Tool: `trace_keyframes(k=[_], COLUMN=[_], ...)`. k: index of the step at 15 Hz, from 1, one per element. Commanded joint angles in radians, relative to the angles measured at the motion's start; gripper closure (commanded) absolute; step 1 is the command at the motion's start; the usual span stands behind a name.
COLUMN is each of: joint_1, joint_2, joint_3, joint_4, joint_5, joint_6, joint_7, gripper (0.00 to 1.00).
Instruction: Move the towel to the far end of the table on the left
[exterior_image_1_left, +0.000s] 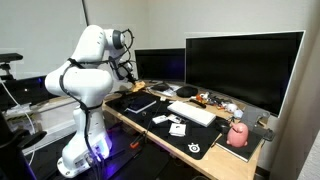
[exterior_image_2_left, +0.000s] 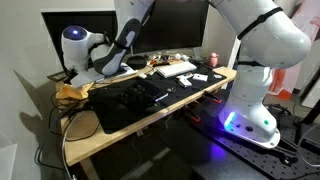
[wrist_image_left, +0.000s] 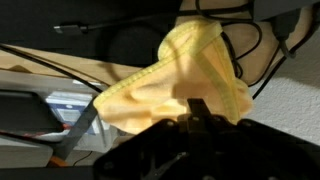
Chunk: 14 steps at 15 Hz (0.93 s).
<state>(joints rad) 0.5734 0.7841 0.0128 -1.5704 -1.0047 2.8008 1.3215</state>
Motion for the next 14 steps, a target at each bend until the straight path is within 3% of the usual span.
trace_keyframes(k=[1, 8, 14], joint_1=[0.0, 0.015, 0.037], joint_2=[0.002, 0.017, 0.058], joint_3=[0.0, -0.014, -0.151], joint_4=[0.002, 0.022, 0.016], joint_5=[0.0, -0.011, -0.148], joint_6=[0.0, -0.013, 0.076], joint_7=[0.0, 0.016, 0.157], gripper=[0.99, 1.0, 1.0])
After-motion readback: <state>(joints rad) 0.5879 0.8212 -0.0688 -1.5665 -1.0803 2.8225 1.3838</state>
